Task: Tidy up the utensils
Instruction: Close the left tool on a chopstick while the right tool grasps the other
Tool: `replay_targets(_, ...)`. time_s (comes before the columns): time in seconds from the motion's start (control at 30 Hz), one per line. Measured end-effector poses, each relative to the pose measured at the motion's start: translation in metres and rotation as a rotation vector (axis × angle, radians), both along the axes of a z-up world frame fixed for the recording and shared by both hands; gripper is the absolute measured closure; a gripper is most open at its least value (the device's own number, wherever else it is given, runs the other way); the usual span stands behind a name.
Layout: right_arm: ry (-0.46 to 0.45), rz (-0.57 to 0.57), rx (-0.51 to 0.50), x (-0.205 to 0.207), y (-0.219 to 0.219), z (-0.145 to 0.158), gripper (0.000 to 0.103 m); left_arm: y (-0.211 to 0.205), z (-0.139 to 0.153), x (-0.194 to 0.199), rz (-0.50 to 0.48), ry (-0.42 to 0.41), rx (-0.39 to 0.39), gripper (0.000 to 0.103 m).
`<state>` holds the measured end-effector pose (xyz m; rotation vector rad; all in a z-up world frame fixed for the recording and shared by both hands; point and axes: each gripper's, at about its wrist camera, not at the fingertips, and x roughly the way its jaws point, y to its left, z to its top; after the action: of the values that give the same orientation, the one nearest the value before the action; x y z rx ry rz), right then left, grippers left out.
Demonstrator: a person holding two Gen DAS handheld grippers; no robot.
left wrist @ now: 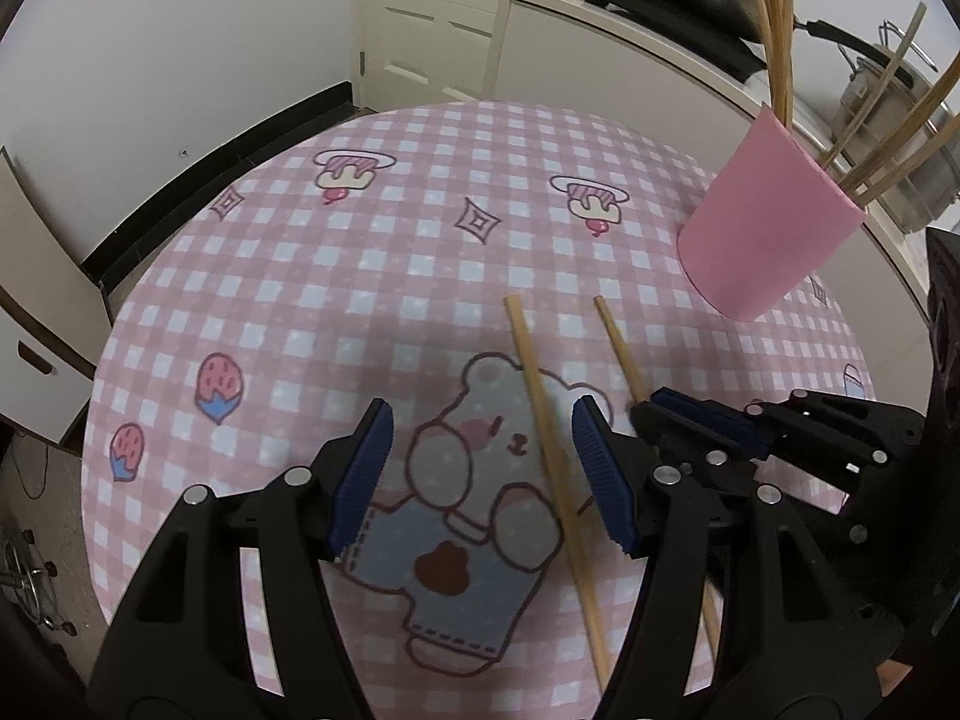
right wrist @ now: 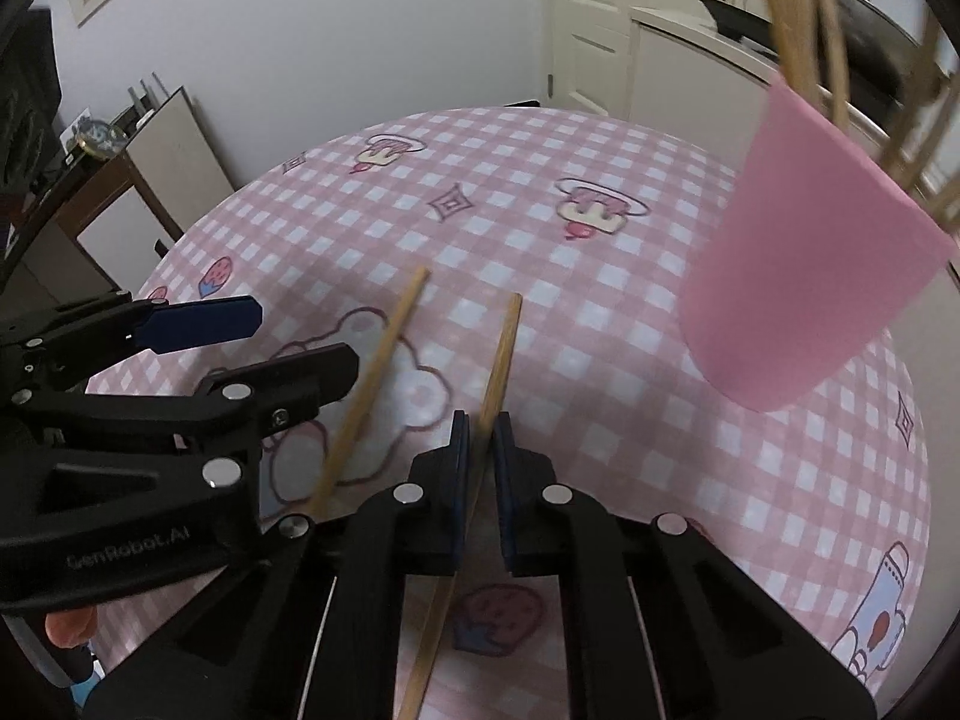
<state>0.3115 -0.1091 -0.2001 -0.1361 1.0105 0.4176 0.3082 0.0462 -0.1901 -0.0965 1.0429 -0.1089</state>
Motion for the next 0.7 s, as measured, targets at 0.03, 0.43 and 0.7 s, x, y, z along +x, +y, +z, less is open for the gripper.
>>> replay_targets(0.03,0.002,-0.007,0.004,0.001,-0.005,0.0,0.097,-0.003,-0.001,0.002,-0.003,0.004,0.001,0.041)
replay_targets(0.43,0.015,-0.018,0.035,0.005,-0.022,0.001,0.097,-0.03,-0.013,0.018,-0.029,0.041,0.071,0.083)
replay_targets(0.7,-0.008,-0.009,0.063,0.001,-0.022,0.012,0.097,-0.031,-0.003,0.013,-0.032,-0.005,0.034,0.096)
